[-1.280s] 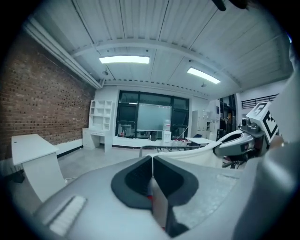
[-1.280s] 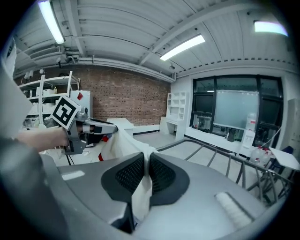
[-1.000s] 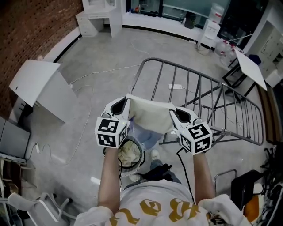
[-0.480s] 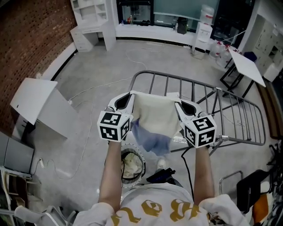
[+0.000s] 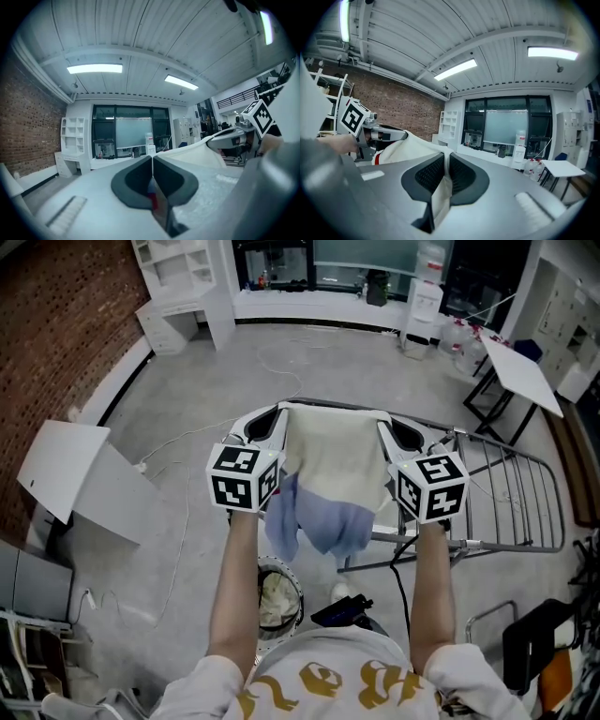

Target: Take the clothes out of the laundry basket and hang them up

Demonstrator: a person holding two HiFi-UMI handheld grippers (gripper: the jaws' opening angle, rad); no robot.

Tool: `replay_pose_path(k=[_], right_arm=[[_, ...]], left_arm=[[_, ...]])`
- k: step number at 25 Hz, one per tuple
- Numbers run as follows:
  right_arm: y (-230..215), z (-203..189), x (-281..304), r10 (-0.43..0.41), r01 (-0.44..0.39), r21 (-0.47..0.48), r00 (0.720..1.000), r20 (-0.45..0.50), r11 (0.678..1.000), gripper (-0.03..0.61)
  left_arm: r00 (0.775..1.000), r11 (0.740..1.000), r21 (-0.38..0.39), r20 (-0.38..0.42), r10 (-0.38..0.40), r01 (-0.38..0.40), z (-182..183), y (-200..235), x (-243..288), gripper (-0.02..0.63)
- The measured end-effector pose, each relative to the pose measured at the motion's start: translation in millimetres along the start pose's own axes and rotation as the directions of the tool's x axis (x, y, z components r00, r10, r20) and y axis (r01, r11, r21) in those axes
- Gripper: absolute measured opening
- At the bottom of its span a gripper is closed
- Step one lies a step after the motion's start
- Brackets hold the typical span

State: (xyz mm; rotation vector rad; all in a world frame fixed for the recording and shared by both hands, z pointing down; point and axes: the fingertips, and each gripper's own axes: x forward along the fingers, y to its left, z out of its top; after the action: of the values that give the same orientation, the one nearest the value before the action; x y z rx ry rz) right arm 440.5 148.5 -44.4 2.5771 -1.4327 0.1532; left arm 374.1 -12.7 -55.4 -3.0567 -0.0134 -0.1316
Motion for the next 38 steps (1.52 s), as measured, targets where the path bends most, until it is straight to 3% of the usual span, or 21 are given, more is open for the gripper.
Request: replay_pose_path(k=[8, 12, 15, 24, 30, 32, 33, 38], right_arm=[[-58, 4, 60, 0.021, -0.021, 0.003, 1.0, -0.013, 1.0, 0.046], [-86, -11, 94, 0.028, -0.027, 0.002, 0.999, -0.038, 1.0, 0.046], [-108, -43, 121, 0.038, -0.036, 0.024, 0.993, -0.11, 0.999, 0.046], [-116, -168, 181, 0.148, -0.102, 0.152, 0.928, -0.341, 0.983, 0.07], [-106, -229, 199, 0.158, -0.105, 0.14, 0.876, -0.455, 0.985, 0.116], [-106, -246, 201, 0.155, -0.093, 0.149, 0.86, -0.487, 0.984, 0.1], [-106, -253, 201, 0.154, -0.087, 0.156, 0.854, -0.496, 0.984, 0.131], [-104, -263, 195, 0.155, -0.061, 0.208, 0.866, -0.475, 0.976, 0.147]], left_arm=[[0.999, 0.999, 0.029, -0.038, 0.018, -0.017, 2, 19, 80, 0.01], [0.995, 0.998, 0.047, -0.089, 0.033, -0.029, -17, 27, 123, 0.009], [0.985, 0.998, 0.052, -0.169, 0.037, -0.028, -47, 28, 159, 0.011], [0.904, 0.999, 0.046, -0.426, 0.038, -0.02, -172, 36, 206, 0.012], [0.833, 0.994, 0.113, -0.548, 0.073, -0.013, -236, 45, 210, 0.012], [0.812, 0.989, 0.15, -0.575, 0.098, -0.012, -250, 48, 210, 0.014], [0.804, 0.986, 0.164, -0.585, 0.106, -0.011, -255, 49, 210, 0.014], [0.807, 0.983, 0.182, -0.577, 0.129, -0.027, -262, 52, 208, 0.015]])
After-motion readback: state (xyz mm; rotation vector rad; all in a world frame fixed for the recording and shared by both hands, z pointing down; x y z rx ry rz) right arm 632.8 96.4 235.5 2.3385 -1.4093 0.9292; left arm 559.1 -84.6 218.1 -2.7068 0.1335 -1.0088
